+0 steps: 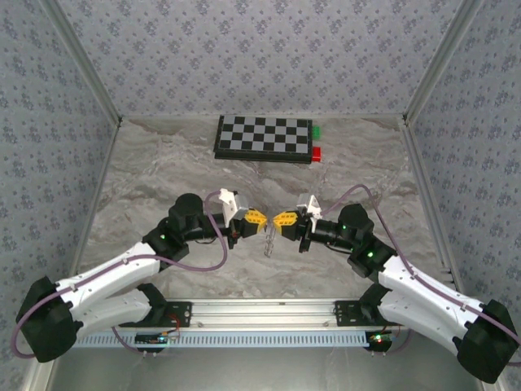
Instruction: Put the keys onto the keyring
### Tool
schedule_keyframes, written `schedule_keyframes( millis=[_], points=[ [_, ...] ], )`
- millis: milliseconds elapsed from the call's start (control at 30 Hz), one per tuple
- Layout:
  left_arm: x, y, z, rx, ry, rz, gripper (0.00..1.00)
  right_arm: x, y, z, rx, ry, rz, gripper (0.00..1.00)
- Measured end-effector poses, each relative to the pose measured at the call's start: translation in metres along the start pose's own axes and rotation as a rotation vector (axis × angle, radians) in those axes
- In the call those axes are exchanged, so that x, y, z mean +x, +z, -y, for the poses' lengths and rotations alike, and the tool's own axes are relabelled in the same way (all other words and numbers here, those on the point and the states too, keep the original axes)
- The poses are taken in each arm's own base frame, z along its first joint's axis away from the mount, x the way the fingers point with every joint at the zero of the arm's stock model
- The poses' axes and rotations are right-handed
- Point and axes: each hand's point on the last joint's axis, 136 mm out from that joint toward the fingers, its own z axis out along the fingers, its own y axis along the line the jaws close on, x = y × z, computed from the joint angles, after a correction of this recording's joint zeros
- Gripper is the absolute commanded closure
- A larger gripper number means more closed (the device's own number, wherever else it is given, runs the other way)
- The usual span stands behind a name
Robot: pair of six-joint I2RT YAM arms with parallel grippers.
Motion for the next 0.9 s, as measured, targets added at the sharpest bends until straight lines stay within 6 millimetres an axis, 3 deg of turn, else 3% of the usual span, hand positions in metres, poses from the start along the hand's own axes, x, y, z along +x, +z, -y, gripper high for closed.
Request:
schedule_keyframes(
  millis=[900],
  points=[
    [0.015, 0.007, 0.0, -0.036, 0.054, -0.054, 1.0, 0.006, 0.001, 0.01, 0.02, 0.075, -0.02, 1.0]
  ],
)
